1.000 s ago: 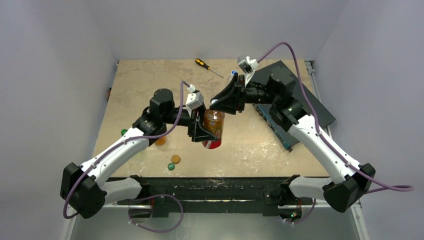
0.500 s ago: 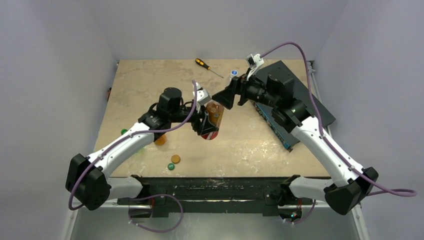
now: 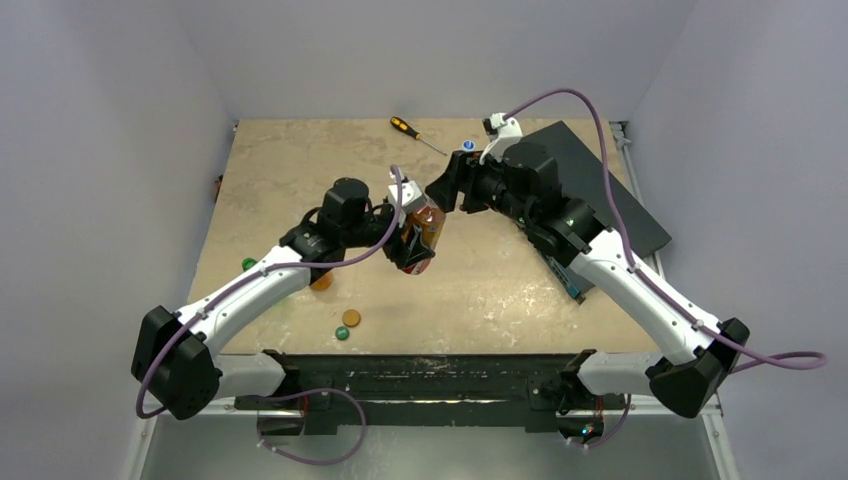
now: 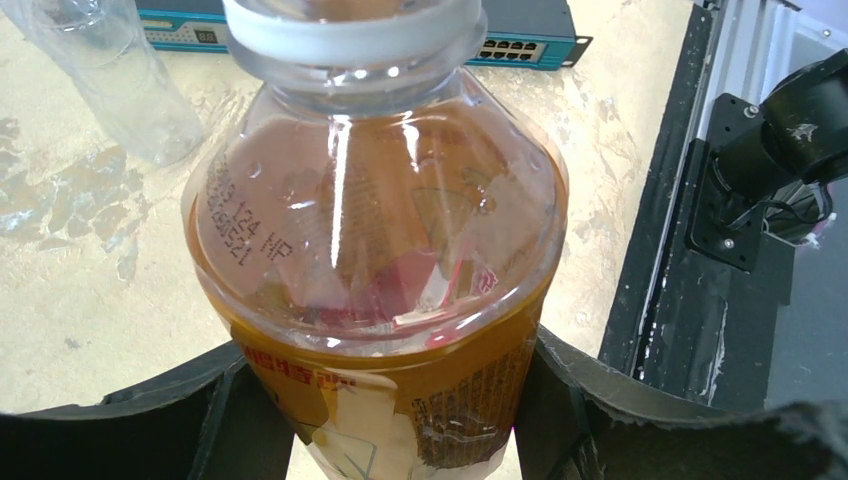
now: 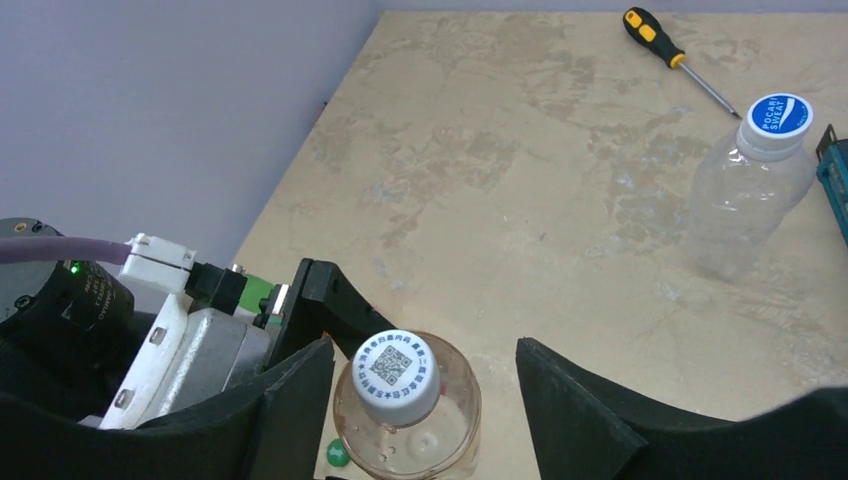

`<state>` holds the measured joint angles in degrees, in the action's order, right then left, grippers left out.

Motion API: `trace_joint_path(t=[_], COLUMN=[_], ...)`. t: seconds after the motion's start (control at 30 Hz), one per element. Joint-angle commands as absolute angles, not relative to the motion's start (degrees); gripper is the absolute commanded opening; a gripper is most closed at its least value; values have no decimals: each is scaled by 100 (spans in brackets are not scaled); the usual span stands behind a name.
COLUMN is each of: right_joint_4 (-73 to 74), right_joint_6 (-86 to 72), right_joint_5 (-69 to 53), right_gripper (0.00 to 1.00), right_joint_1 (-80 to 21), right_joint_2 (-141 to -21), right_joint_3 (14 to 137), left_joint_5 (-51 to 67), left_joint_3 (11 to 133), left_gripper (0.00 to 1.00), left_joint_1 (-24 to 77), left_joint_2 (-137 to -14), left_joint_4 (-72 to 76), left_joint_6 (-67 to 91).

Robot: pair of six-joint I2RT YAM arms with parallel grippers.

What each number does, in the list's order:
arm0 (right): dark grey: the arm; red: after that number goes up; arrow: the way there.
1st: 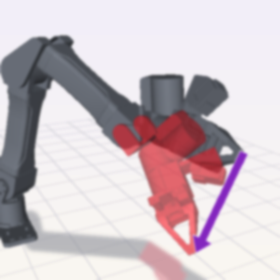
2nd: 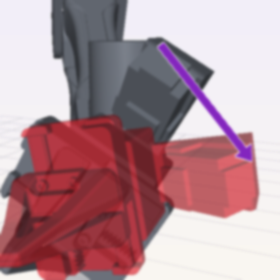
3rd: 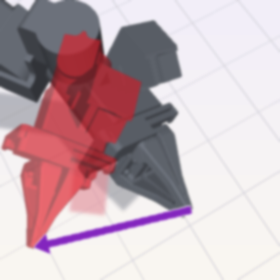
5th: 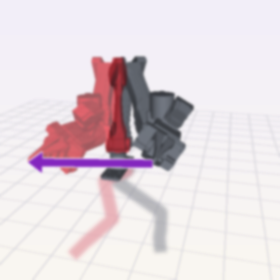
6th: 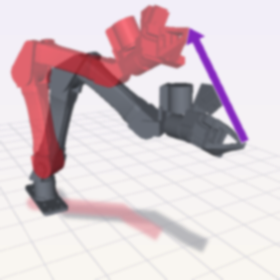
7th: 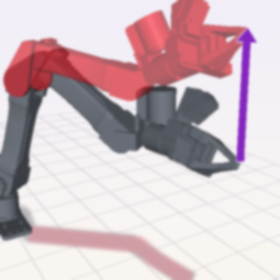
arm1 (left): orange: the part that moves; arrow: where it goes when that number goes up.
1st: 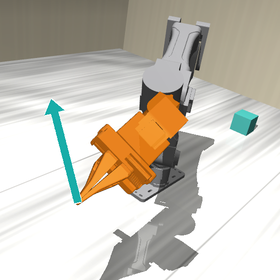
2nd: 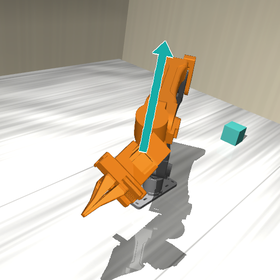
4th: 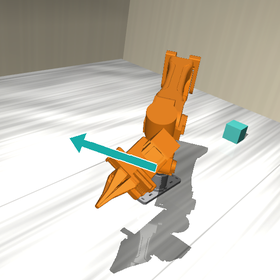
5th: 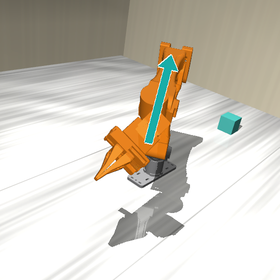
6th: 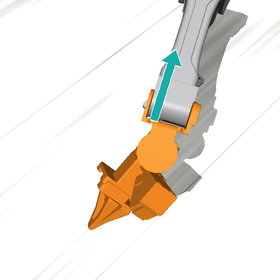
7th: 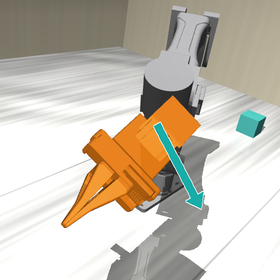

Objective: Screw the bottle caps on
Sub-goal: Screw the bottle cap onto the plastic bottle.

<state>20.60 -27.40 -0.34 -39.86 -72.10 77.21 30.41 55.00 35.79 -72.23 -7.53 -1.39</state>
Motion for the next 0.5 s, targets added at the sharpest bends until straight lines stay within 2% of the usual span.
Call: trace_joint_path(t=[0.0, 0.17, 0.47], right_joint_4=[2169, 2539, 2877], right_joint_6=[-2872, -2939, -2973], right_joint_5=[736, 1469, 1818], right_gripper=[67, 58, 56], right_joint_1=[-4253, -4639, -4836], right_joint_2=[-7294, -7581, -7819], right_joint_3=[8200, 8497, 8732], left_joint_5=[2779, 2704, 2603], left_joint_3=[5699, 5705, 5703], left_gripper=[0, 0, 0], left_joint_1=[3658, 3699, 3704], left_joint_2=[-7220, -7251, -7260], left_joint_4=[-694, -712, -723], left_joint_6=[-308, -325, -334])
